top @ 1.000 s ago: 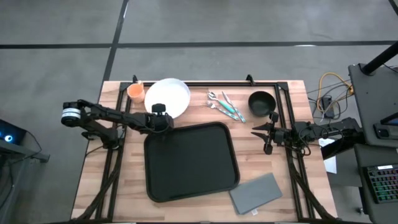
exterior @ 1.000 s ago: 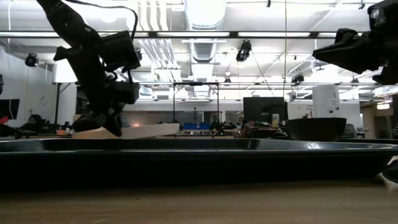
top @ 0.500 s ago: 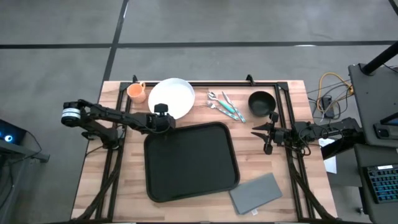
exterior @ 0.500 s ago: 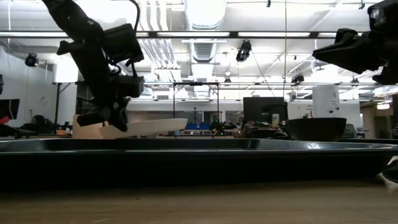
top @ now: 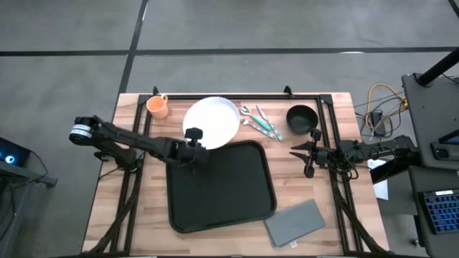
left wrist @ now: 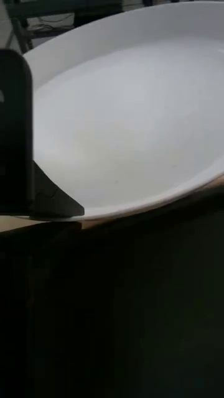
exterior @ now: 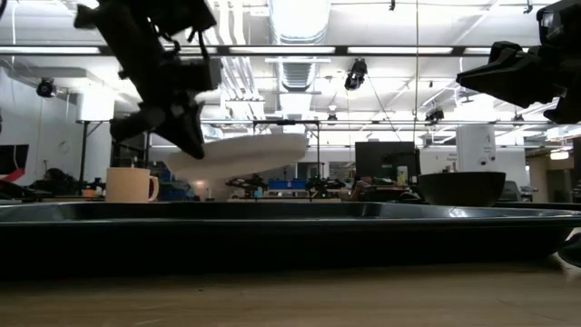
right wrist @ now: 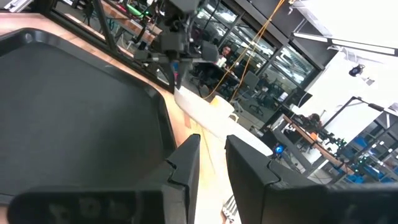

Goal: Set up tray
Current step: Put the white plate on the black tray

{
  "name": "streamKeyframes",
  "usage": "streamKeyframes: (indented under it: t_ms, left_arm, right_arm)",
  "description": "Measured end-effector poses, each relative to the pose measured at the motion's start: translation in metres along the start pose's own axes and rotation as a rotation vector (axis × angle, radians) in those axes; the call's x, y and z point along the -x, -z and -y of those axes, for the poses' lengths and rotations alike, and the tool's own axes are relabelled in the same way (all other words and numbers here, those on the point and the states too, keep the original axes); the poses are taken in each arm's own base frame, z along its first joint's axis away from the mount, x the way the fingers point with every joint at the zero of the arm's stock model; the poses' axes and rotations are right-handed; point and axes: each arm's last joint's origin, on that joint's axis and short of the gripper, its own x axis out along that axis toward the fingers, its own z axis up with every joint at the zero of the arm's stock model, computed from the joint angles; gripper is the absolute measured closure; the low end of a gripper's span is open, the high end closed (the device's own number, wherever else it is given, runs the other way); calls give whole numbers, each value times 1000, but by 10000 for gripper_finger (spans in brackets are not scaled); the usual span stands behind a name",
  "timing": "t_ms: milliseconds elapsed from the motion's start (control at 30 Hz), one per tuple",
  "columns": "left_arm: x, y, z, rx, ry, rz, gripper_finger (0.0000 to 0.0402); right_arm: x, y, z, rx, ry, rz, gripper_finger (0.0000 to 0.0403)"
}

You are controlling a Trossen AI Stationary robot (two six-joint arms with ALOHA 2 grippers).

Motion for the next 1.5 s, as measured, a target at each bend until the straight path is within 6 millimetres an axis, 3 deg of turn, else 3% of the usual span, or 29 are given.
streamKeyframes:
  t_ms: [567,1000,1500]
  left_arm:
    - [14,0,21,28,-39,-10,401]
    - [-37,50,7,100,-83,-177,401]
    - [-57,53,-5,96,-31,-135,401]
  right_arm:
    - [0,0,0,0,0,0,335]
    - [0,0,0,0,0,0,335]
    - [0,0,0,0,-1,0,335]
